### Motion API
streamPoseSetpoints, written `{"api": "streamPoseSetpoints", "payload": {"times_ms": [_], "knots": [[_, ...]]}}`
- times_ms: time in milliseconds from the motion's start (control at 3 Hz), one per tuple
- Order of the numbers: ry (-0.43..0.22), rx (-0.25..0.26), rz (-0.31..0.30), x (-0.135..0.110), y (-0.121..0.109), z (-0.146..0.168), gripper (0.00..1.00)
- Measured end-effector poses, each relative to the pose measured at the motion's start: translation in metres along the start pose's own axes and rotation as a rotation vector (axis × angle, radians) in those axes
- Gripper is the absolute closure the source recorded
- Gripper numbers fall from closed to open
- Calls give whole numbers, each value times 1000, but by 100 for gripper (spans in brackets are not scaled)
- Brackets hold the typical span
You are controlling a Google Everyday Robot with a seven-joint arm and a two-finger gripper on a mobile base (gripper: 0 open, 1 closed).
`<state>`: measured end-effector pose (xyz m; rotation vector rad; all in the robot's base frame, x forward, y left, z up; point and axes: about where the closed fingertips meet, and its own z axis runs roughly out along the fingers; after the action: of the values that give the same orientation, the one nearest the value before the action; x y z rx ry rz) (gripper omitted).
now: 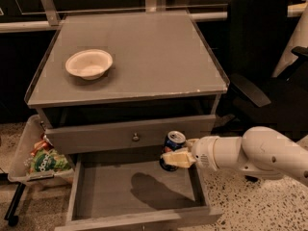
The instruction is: Place pepsi can into middle drawer
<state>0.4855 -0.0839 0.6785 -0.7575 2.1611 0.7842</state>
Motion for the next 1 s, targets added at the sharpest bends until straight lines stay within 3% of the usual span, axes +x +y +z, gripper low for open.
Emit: {"api": "streamPoseSetpoints", "payload": {"times_ms": [333, 667, 1000], "knots": [[-33, 21, -5, 10, -2, 14, 100], [-51, 26, 41, 47, -9, 55, 100], [-51, 26, 41, 47, -9, 55, 100]]}}
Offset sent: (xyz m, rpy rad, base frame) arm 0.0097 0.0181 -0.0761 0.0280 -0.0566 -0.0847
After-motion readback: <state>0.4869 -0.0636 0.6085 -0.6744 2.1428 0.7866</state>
